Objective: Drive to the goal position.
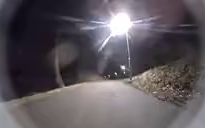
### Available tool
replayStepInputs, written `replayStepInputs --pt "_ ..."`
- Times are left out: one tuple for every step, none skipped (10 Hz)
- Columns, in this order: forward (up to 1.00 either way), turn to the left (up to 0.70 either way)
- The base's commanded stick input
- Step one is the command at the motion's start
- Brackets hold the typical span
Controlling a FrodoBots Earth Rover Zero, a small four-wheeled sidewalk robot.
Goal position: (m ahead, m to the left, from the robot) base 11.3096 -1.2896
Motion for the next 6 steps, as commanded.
replayStepInputs --pt "1.0 0.1" --pt "1.0 0.06" --pt "1.0 0.06" --pt "1.0 0.14" --pt "1.0 0.11" --pt "1.0 0.05"
